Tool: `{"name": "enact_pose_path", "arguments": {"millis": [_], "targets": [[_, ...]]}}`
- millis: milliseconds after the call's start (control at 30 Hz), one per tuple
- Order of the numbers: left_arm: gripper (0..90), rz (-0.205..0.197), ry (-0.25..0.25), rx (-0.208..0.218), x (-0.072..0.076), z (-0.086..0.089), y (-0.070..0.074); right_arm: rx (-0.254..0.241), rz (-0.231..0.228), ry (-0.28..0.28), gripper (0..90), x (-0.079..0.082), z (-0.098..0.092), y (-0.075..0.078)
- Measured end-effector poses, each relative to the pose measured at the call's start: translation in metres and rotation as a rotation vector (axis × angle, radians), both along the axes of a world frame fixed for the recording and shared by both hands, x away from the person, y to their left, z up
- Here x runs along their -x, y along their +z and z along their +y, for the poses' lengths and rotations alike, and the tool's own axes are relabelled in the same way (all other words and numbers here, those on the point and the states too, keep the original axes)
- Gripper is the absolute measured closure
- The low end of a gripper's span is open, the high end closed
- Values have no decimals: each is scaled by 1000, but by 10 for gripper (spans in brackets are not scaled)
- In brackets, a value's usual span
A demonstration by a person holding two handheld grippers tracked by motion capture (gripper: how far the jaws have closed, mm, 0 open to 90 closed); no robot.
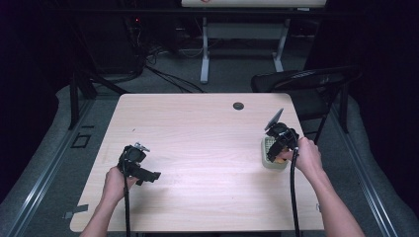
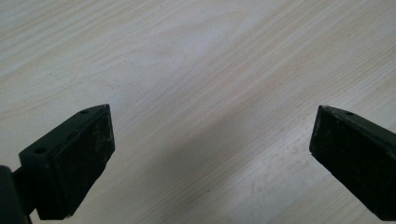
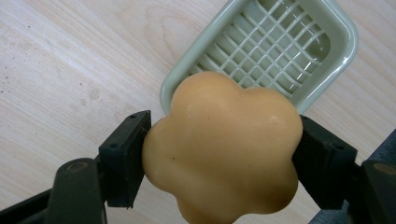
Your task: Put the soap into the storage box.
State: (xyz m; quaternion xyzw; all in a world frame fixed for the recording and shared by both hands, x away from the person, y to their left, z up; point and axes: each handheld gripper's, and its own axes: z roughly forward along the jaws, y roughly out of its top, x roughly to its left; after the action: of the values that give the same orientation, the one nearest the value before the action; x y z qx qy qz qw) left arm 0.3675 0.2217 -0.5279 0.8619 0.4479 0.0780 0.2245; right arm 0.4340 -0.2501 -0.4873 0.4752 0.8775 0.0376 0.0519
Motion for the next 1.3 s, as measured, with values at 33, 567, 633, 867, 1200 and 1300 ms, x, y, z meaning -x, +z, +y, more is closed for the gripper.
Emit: {"name": "enact_pose_path", "arguments": {"millis": [33,567,633,867,1200,1300], "targets": [[1,-2,2,-2,0,0,0,1,-2,-1,266,-1,0,0],[2,2,-1,-4,0,-1,-1,-3,15,-17,266,-16,-1,-9],[2,3,-2,-4,0,0,-1,-10,16,-21,266,-18,-1,-11],[2,6,-4,-7,0,-1,-1,-35,25,-36,266,-25,-3,-20],[2,5,-8,-10,0,-1,-1,-46,59,-28,266,-30,-9,-28],[2,7,-8,-10,0,-1,-1,-61,43,-45,265,-30,-9,-31]]}}
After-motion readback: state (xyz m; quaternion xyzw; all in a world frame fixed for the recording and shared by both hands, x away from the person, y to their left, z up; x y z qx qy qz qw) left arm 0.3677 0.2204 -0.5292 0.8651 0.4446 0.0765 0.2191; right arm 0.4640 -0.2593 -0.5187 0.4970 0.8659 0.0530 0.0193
